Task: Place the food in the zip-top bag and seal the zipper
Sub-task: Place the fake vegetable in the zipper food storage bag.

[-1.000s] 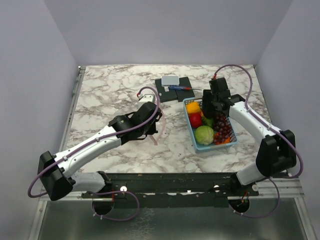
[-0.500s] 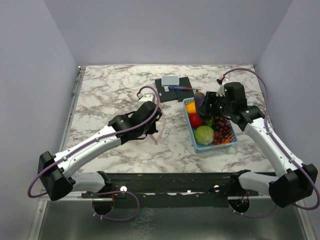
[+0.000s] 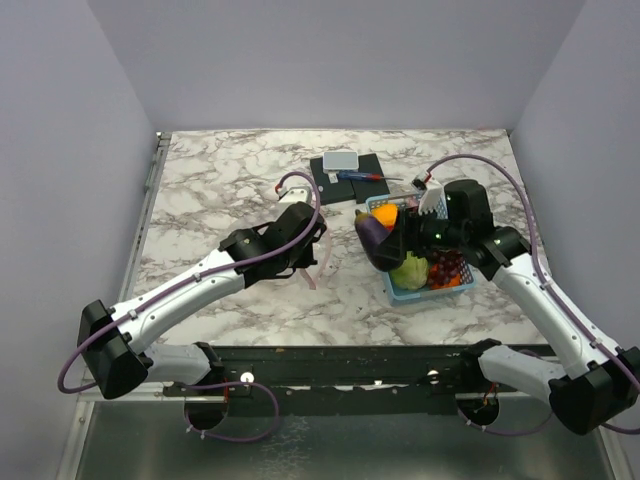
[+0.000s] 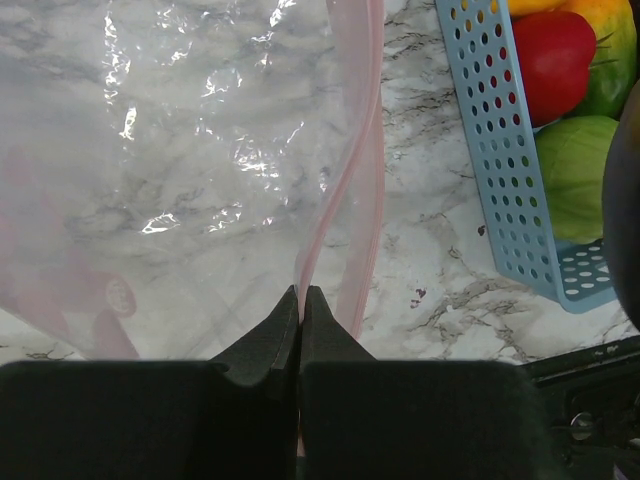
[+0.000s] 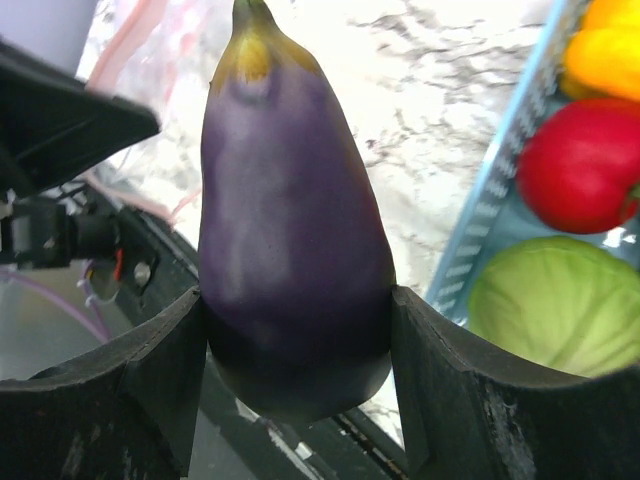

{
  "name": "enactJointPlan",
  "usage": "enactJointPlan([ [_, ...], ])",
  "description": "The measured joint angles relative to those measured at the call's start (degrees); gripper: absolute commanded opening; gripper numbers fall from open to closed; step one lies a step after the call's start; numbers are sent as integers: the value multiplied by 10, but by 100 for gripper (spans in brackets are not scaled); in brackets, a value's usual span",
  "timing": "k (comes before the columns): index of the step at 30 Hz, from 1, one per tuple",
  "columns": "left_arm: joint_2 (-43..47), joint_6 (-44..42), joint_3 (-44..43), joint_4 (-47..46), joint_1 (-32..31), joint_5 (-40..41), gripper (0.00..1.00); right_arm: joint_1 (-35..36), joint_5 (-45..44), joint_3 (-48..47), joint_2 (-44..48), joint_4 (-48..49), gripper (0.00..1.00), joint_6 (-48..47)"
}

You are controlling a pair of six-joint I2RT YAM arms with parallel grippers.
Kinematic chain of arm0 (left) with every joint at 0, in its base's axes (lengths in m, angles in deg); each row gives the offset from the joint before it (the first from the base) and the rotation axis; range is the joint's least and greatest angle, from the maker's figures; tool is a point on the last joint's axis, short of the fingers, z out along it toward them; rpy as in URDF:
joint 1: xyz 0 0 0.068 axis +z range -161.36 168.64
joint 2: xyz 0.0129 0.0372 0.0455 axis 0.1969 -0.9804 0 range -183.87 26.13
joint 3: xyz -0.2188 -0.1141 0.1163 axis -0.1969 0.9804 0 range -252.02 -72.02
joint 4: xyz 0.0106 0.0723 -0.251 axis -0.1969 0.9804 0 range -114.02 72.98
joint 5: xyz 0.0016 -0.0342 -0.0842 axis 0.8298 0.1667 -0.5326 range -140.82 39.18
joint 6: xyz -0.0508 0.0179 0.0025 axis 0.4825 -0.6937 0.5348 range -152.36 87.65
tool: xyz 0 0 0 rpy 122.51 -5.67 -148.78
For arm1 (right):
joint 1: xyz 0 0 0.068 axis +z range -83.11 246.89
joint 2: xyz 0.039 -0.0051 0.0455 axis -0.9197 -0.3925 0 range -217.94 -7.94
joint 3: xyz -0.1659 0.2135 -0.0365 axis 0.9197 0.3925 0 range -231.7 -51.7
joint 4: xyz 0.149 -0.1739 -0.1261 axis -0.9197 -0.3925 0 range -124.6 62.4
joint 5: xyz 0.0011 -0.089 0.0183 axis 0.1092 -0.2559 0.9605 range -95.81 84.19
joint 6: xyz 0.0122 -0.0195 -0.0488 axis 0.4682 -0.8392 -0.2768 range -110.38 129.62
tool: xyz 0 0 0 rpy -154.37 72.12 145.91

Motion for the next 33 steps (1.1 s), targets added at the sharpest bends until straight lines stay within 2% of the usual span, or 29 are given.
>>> enactJointPlan([
  [6, -2, 2, -6, 1, -7, 5, 0, 40, 41, 3, -5, 0, 28, 3],
  [16, -11, 11, -13, 2, -38, 21, 0, 106, 42, -11, -78, -2, 27, 24],
  [33, -35, 44, -37, 4, -127, 63, 0, 132, -11, -46, -143, 2, 26, 100],
])
